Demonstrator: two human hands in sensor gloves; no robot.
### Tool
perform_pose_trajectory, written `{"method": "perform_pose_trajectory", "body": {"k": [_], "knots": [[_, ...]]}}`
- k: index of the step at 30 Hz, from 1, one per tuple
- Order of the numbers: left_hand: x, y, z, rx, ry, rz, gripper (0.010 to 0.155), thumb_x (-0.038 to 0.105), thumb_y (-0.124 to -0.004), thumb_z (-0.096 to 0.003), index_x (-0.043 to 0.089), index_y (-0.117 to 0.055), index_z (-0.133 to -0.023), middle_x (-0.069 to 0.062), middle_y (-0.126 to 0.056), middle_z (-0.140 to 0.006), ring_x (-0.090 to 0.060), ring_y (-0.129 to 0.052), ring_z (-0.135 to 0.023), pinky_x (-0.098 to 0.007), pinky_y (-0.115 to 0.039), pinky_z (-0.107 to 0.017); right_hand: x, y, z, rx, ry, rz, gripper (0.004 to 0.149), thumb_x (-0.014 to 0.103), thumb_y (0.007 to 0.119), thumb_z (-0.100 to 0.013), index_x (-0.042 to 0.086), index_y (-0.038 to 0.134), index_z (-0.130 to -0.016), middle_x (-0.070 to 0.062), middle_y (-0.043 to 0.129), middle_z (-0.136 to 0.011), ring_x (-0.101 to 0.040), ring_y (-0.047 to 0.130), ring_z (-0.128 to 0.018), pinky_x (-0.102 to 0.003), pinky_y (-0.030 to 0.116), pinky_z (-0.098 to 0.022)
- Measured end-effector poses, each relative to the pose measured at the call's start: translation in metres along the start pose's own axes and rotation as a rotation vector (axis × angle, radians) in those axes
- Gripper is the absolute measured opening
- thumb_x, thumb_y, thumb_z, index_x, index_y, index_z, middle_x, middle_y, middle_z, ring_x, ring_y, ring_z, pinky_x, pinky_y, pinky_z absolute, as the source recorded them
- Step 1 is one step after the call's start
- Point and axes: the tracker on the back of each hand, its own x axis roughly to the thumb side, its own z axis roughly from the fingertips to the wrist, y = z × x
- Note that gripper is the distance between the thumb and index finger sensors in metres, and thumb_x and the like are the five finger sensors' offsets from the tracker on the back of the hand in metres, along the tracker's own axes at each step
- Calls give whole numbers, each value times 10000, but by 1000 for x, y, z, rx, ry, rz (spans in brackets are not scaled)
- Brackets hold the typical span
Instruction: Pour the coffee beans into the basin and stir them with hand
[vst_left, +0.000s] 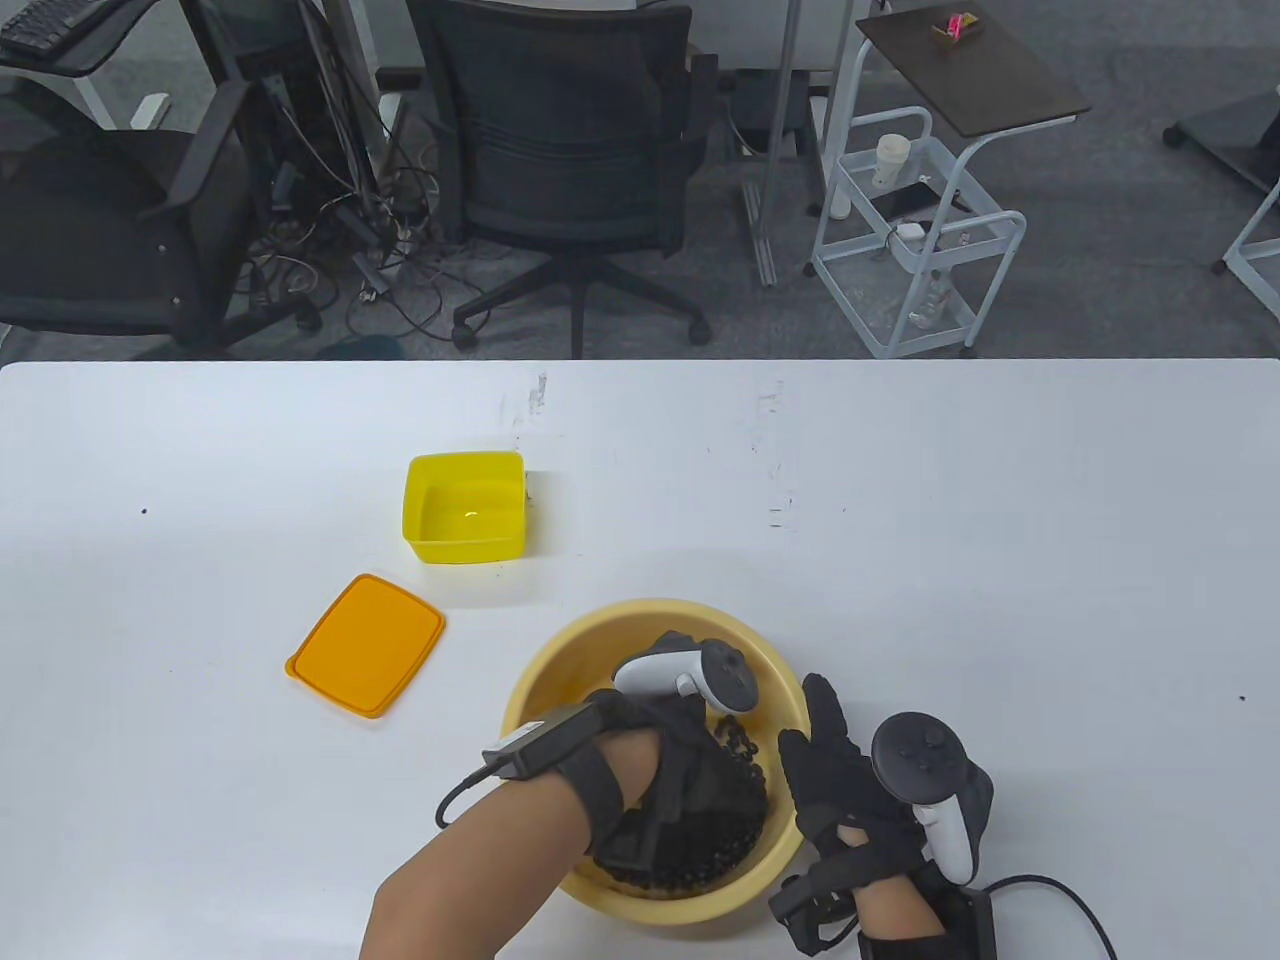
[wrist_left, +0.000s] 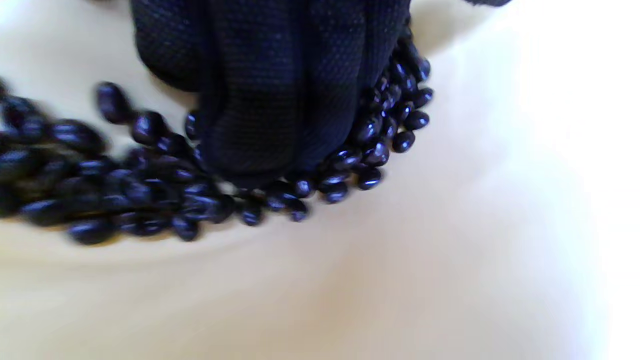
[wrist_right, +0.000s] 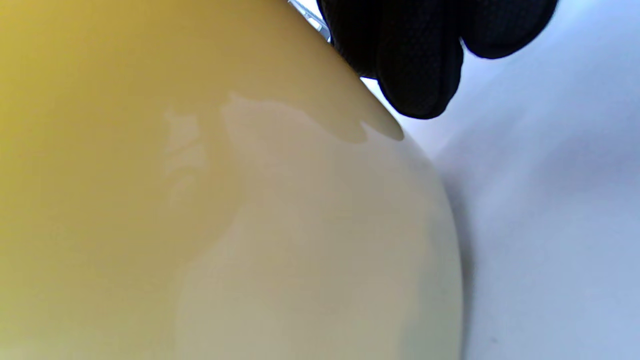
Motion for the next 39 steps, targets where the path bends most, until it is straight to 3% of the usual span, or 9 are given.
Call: {"method": "perform_pose_trajectory", "body": {"k": [3, 5, 11, 19, 23, 27, 30, 32, 39], "knots": [[2, 7, 3, 122, -89, 67, 685, 538, -501, -566, -12, -579, -968, -128, -877, -857, -245, -1008, -711, -434, -682, -684, 0, 0, 0, 0, 0, 0, 651, 381, 544, -532, 117, 224, -1033, -244, 613, -916, -468, 820, -732, -604, 596, -567], [3, 12, 8, 248, -80, 59, 680, 531, -511, -563, 10, -527, -1000, -126, -830, -890, -231, -981, -742, -426, -655, -704, 0, 0, 0, 1, 0, -2, 651, 382, 543, -532, 116, 224, -1033, -244, 612, -916, -468, 819, -732, -604, 595, -567], [6, 18, 15, 403, -30, -60, 657, 524, -532, -554, 78, -474, -1032, -108, -735, -960, -229, -903, -799, -427, -567, -756, 0, 0, 0, 2, 1, -3, 651, 382, 543, -532, 118, 224, -1033, -244, 611, -917, -468, 819, -733, -604, 595, -567], [29, 7, 20, 584, 89, -754, 609, 491, -593, -529, 159, -528, -1035, -124, -686, -1015, -325, -806, -880, -489, -500, -766, 0, 0, -1, 2, 1, -2, 650, 383, 543, -532, 119, 224, -1033, -242, 611, -917, -468, 819, -732, -604, 595, -567], [29, 7, 16, 543, 419, -1077, 632, 521, -586, -508, 158, -585, -1026, -108, -763, -987, -303, -901, -864, -489, -569, -749, 0, 0, -1, 3, 2, -3, 650, 383, 543, -531, 120, 224, -1033, -243, 612, -917, -468, 820, -731, -604, 595, -567], [12, 14, 14, 330, 713, -1002, 706, 545, -551, -510, 20, -666, -966, -200, -886, -861, -346, -1014, -706, -475, -648, -704, -1, 0, -1, 6, 3, -4, 650, 385, 543, -533, 122, 222, -1033, -244, 609, -919, -468, 819, -733, -604, 595, -567], [3, 15, 15, 227, 742, -865, 771, 563, -538, -507, -82, -747, -874, -254, -959, -757, -386, -1063, -591, -489, -697, -659, 0, 0, -1, 6, 2, -1, 652, 385, 542, -532, 119, 221, -1033, -245, 607, -919, -469, 818, -733, -605, 594, -567], [-3, 14, 14, 144, 724, -776, 765, 572, -535, -500, -54, -873, -783, -235, -1049, -641, -384, -1109, -473, -488, -724, -638, 0, 0, -1, 6, 2, -2, 650, 385, 542, -532, 122, 220, -1033, -246, 608, -919, -469, 818, -733, -604, 594, -567], [-8, 2, 7, -33, 464, -445, 750, 572, -555, -494, -57, -931, -652, -214, -1100, -496, -359, -1132, -340, -470, -762, -605, 0, 0, -1, 6, 3, -1, 651, 384, 542, -532, 121, 221, -1033, -246, 607, -919, -471, 818, -732, -605, 594, -568]]}}
